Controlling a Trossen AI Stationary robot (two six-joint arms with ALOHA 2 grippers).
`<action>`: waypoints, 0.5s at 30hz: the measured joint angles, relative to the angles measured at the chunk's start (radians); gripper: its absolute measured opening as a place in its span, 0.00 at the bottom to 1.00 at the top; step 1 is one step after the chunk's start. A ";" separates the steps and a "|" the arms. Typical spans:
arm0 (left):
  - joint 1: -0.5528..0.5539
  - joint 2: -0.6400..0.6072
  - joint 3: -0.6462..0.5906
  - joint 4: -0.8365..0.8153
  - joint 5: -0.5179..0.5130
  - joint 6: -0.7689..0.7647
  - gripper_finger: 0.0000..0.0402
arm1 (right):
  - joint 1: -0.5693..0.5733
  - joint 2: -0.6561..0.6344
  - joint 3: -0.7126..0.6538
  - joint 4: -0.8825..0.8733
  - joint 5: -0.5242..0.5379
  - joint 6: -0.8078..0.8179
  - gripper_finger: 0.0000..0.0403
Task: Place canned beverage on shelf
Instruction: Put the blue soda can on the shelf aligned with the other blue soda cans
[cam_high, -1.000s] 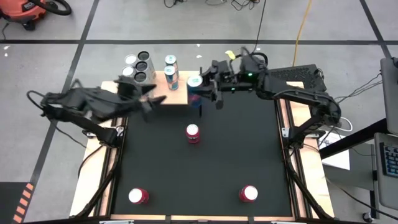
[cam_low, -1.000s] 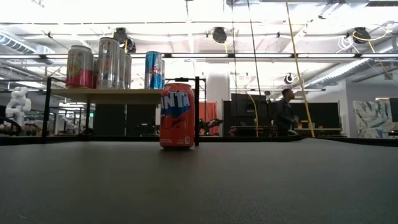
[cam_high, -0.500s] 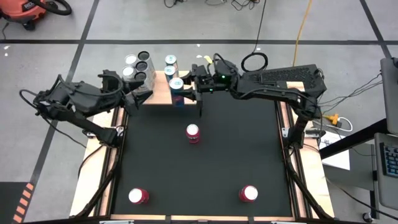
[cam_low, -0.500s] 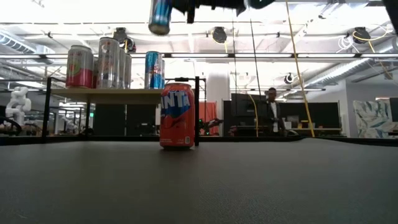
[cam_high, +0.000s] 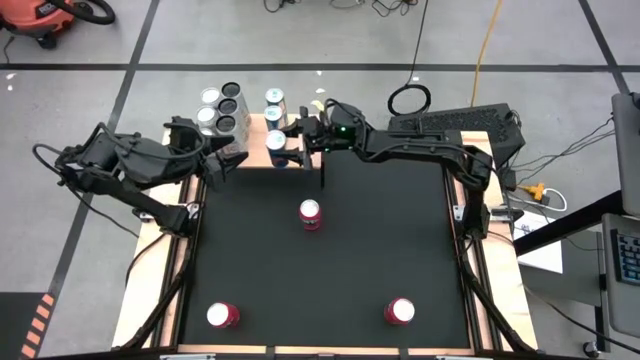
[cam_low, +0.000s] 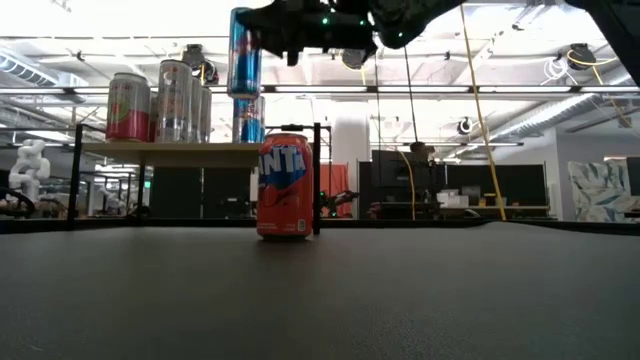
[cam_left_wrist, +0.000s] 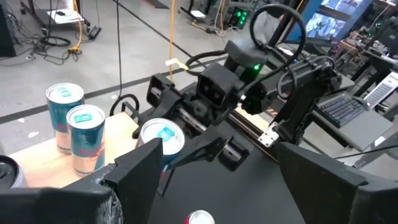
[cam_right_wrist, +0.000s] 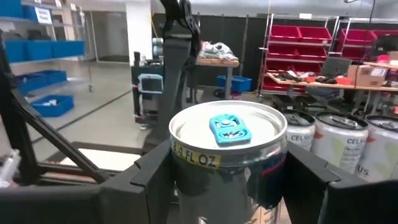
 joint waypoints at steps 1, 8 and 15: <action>0.000 0.000 0.000 -0.005 0.000 0.000 0.80 | 0.000 0.008 0.000 0.003 0.010 -0.006 0.52; 0.004 0.000 0.000 -0.037 -0.001 0.002 0.80 | -0.010 0.048 0.000 0.041 0.071 -0.001 0.52; 0.004 0.000 0.000 -0.058 -0.016 0.002 0.80 | -0.029 0.063 0.001 0.042 0.073 0.031 0.52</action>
